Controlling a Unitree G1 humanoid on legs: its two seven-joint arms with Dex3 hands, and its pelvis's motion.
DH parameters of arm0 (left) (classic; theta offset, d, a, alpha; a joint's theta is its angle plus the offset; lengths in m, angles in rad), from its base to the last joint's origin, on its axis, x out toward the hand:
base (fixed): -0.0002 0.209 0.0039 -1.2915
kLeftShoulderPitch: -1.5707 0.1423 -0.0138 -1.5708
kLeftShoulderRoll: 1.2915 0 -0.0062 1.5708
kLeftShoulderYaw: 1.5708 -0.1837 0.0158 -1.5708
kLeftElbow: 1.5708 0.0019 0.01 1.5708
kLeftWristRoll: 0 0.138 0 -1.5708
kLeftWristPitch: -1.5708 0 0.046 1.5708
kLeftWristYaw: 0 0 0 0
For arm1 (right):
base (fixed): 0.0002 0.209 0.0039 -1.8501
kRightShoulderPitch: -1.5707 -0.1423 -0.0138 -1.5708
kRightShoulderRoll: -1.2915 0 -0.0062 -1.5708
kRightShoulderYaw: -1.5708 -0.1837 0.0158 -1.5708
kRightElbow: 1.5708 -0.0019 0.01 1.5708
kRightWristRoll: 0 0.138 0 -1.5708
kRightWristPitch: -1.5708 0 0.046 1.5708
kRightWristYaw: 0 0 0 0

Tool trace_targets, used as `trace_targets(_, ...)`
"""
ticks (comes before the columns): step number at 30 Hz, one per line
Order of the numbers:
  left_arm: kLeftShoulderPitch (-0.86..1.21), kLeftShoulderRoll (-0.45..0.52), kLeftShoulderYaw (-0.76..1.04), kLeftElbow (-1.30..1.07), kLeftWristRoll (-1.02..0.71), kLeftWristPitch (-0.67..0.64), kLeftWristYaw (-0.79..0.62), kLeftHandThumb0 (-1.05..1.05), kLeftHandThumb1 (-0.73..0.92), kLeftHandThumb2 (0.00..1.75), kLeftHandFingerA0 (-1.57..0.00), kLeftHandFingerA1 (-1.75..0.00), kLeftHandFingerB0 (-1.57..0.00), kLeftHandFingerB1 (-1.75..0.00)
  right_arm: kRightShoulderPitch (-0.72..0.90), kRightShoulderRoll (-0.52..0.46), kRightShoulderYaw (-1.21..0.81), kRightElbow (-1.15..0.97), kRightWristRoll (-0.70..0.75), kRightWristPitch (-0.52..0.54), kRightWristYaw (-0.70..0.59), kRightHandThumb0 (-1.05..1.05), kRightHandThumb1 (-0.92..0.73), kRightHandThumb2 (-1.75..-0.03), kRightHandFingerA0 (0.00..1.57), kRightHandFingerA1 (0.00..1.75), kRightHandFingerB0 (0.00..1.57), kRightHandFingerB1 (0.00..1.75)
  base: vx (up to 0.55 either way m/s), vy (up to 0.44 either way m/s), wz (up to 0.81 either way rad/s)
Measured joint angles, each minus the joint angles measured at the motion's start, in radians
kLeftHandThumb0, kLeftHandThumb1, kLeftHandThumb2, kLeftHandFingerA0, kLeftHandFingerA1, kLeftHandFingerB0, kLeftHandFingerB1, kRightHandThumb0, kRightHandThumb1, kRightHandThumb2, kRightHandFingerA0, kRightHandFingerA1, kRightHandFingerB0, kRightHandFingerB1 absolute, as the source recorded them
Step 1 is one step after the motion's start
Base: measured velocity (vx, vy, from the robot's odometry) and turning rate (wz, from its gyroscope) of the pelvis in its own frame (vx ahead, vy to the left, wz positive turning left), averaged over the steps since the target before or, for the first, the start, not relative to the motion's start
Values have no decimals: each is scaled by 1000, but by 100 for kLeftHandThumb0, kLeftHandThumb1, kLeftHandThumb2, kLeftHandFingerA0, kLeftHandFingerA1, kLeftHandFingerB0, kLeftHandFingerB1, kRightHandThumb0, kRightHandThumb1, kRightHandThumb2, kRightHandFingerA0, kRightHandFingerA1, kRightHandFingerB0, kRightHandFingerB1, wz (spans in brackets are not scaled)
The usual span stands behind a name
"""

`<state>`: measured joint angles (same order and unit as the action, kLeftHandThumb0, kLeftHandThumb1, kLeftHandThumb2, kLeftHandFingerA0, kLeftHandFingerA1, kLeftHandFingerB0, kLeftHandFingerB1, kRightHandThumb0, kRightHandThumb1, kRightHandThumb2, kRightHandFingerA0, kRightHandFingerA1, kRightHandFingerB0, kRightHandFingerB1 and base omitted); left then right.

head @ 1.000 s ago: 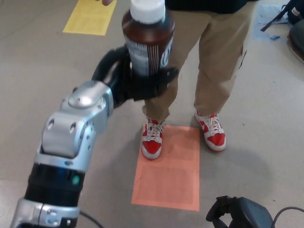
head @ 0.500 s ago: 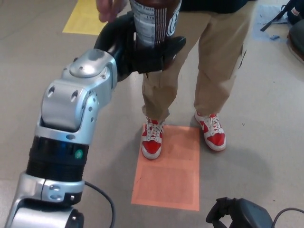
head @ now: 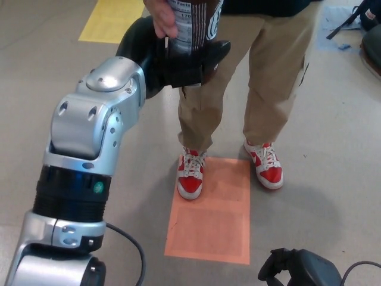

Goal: The robot recieved a bottle of protein shake from a person using its left hand and then shake the protein up and down 2 two times and hand it back to the person

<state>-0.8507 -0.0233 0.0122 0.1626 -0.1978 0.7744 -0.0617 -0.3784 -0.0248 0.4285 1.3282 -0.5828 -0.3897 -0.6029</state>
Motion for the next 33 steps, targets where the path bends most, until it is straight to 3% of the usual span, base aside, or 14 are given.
trace_targets(3,1,0,0,-3,1,0,1,-40,76,64,-95,-57,-51,-40,0,0,-1,0,0,0,2,-45,-51,-115,94,85,96,82,0,0,0)
trace_targets(4,4,1,-4,-10,3,0,4,-65,45,81,-3,-37,-4,-27,0,0,-2,0,0,0,3,-46,-52,-113,95,85,97,82,0,0,0)
trace_targets(5,7,5,-9,-15,5,0,2,-68,46,84,0,-17,0,-17,0,0,-3,0,0,0,4,-45,-52,-113,96,90,97,82,0,0,0)
trace_targets(17,79,174,-107,-78,-14,-2,-167,-89,55,89,0,-1,0,-1,-3,0,-5,-1,1,-2,3,-47,-53,-107,106,95,95,83,0,0,0)
trace_targets(19,127,215,-135,-108,-13,-11,-202,-80,53,91,0,-12,0,-12,-4,0,-3,-2,0,-2,2,-47,-54,-103,104,92,96,81,0,0,0)
trace_targets(20,151,229,-145,-124,-12,-17,-213,-79,63,65,0,-22,-3,-21,-4,-1,-3,-1,0,-2,1,-47,-55,-103,102,91,96,80,0,0,0)
trace_targets(21,188,247,-156,-141,-10,-28,-226,-83,60,95,-4,-27,-14,-25,-4,-1,-2,-1,-1,-2,0,-48,-56,-103,99,87,97,80,0,0,0)
trace_targets(22,227,264,-168,-155,-4,-43,-237,-83,60,95,-4,-27,-14,-25,-4,-1,-1,-1,-1,-2,-1,-48,-56,-103,99,87,97,80,0,0,0)
trace_targets(23,247,272,-174,-161,0,-51,-240,-75,76,64,-15,-28,-13,-26,-3,-1,-2,-1,-1,-2,-1,-47,-55,-105,100,91,97,82,0,0,0)
trace_targets(27,372,307,-202,-194,36,-111,-238,-66,77,63,-38,-38,-30,-32,-4,1,-7,-2,1,-2,-2,-43,-47,-122,108,106,94,87,0,0,0)
trace_targets(28,404,312,-208,-196,47,-127,-233,-61,59,98,-36,-56,-16,-44,-4,2,-8,-2,2,-2,-2,-43,-49,-120,104,103,94,89,0,0,0)
trace_targets(29,427,315,-212,-195,55,-137,-229,-61,59,98,-36,-56,-16,-44,-4,2,-9,-2,2,-2,-2,-43,-49,-120,104,103,94,89,0,0,0)
trace_targets(30,464,319,-216,-195,64,-155,-223,-64,72,64,-42,-41,-32,-34,-3,3,-9,-2,2,-2,-2,-43,-50,-118,104,104,93,88,0,0,0)
trace_targets(33,560,328,-225,-191,84,-200,-205,-58,70,63,-43,-40,-36,-35,7,4,-7,-2,1,-4,-3,-45,-48,-118,108,107,95,86,0,0,0)
